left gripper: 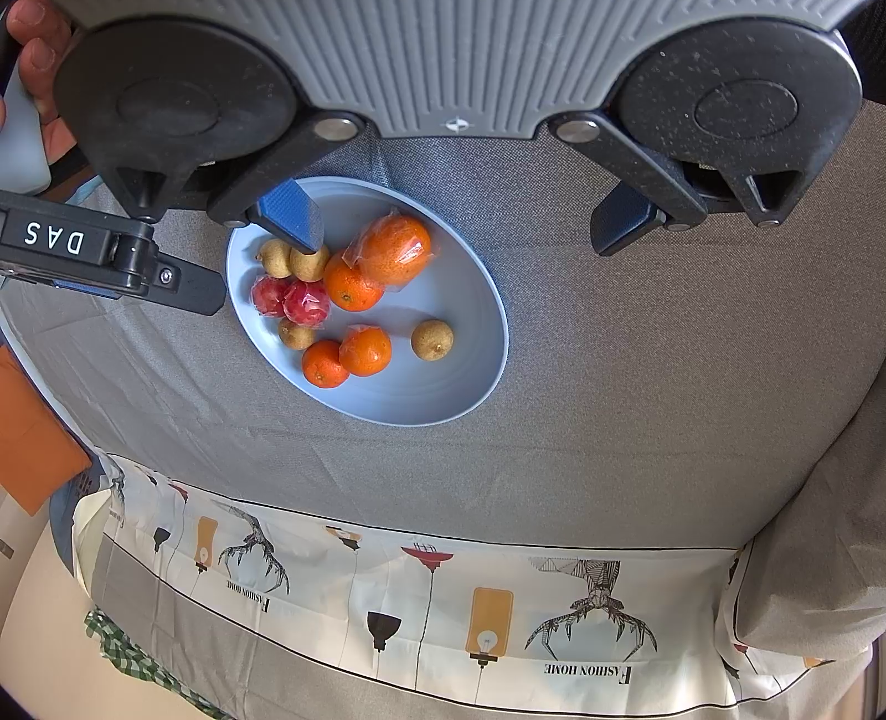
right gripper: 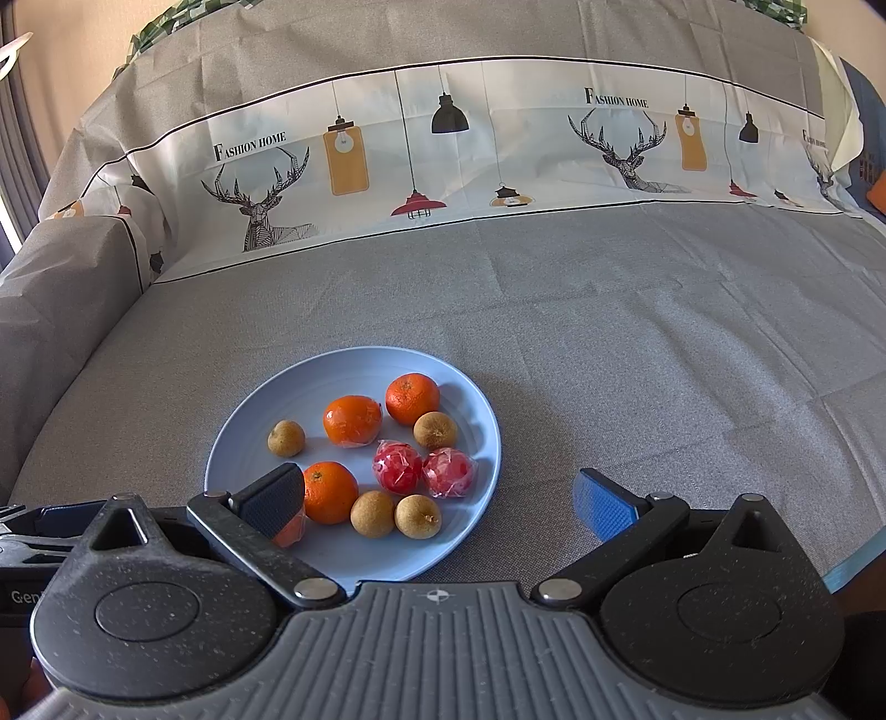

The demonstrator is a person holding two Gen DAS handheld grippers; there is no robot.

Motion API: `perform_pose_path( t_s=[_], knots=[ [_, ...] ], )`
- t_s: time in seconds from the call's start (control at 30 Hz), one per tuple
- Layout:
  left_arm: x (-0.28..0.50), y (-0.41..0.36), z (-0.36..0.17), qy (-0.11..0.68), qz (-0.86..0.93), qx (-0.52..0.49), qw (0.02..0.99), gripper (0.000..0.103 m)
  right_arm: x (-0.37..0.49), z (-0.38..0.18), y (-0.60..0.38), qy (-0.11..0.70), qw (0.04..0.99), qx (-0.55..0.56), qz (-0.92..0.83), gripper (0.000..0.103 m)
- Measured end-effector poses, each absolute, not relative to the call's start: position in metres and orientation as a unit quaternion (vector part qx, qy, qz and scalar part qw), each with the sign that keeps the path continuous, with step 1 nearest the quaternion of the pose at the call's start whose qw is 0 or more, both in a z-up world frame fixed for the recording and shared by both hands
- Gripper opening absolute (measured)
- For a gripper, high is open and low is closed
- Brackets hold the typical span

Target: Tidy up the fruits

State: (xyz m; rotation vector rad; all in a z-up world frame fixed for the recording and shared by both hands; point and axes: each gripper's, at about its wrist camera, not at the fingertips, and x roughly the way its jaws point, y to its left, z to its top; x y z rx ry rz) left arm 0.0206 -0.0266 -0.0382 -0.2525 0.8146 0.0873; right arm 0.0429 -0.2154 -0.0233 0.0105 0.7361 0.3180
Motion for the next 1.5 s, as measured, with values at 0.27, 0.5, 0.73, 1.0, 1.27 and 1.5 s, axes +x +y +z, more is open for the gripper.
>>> perform_pose_path(
  t_s=[0.27,0.5,0.73,1.0,1.27,1.5],
  knots=[
    [0.0206,-0.0278,-0.0383,0.395,0.042,-0.122,0.910,0.102,0.0429,-0.0230,-0.2154,0.358,0.921,0.005,0.155,0.102],
    [0.0206,-0.0278,-0.0384,0.395,0.042,-0.123,0.910,0.102,0.0431,-0.0230,-0.2154,0.358,0.921,0.005,0.155,0.102],
    [0.0205,-0.0283,-0.0385,0.394,0.042,-0.122,0.910,0.102,0.0430,-0.0231,-0.2154,0.358,0.921,0.005,0.155,0.102],
    [0.0200,-0.0296,-0.0388,0.394,0.039,-0.123,0.910,0.103,0.0431,-0.0234,-0.2153,0.358,0.921,0.005,0.155,0.102],
    [0.0219,-0.0257,-0.0416,0.396,0.034,-0.129,0.909,0.103,0.0434,-0.0244,-0.2140,0.358,0.921,0.005,0.154,0.102],
    [0.0220,-0.0228,-0.0431,0.391,0.029,-0.132,0.910,0.103,0.0439,-0.0251,-0.2130,0.358,0.921,0.005,0.153,0.102]
  ],
)
